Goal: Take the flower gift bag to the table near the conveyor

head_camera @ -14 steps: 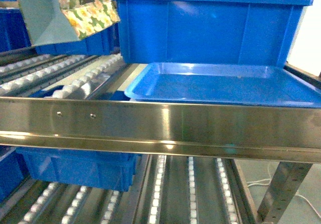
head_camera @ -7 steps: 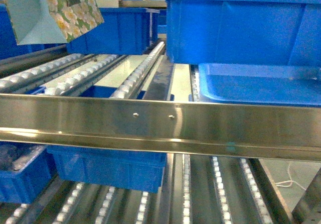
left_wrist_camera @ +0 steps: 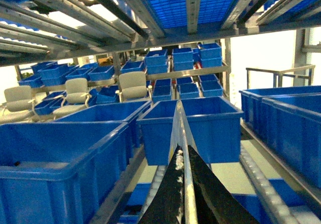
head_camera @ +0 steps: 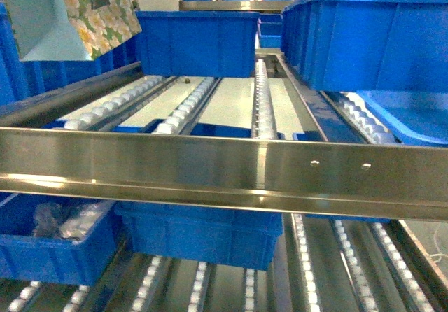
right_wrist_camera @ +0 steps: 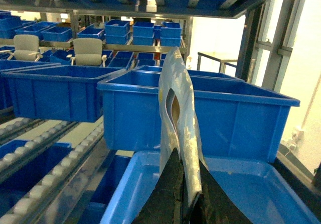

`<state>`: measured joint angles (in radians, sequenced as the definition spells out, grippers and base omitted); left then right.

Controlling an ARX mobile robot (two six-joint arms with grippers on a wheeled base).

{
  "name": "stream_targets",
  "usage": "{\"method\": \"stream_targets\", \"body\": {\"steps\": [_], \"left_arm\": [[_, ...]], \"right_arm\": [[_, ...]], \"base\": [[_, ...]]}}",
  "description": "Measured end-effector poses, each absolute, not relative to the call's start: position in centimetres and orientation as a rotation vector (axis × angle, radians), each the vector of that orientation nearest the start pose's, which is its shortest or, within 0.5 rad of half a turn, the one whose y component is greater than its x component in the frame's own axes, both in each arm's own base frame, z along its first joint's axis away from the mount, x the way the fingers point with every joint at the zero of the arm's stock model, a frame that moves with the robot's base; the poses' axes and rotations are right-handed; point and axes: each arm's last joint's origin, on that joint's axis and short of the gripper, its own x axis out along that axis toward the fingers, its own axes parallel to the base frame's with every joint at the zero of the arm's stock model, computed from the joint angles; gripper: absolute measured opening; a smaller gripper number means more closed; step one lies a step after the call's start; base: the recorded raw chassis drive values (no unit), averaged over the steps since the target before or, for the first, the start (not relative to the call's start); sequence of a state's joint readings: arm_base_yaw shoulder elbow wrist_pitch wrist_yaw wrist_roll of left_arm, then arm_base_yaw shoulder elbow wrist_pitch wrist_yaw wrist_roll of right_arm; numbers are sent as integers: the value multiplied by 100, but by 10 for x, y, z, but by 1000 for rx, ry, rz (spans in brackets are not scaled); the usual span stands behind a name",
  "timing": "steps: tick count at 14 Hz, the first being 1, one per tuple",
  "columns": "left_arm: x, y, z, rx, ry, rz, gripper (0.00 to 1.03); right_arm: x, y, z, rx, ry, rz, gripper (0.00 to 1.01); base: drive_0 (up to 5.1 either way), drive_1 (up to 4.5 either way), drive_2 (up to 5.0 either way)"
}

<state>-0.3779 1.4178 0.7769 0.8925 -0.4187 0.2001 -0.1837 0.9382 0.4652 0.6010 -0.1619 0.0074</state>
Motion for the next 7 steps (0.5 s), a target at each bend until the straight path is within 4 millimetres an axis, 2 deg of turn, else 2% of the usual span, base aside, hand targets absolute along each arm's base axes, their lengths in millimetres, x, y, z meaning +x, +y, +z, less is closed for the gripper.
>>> {"method": "stream_targets", "body": {"steps": [7], "left_arm": [[286,-100,290,102,-226,65,2]], "right_arm": [[203,-33,270,-14,-123,-21,2]], "base": [[-509,205,242]]}}
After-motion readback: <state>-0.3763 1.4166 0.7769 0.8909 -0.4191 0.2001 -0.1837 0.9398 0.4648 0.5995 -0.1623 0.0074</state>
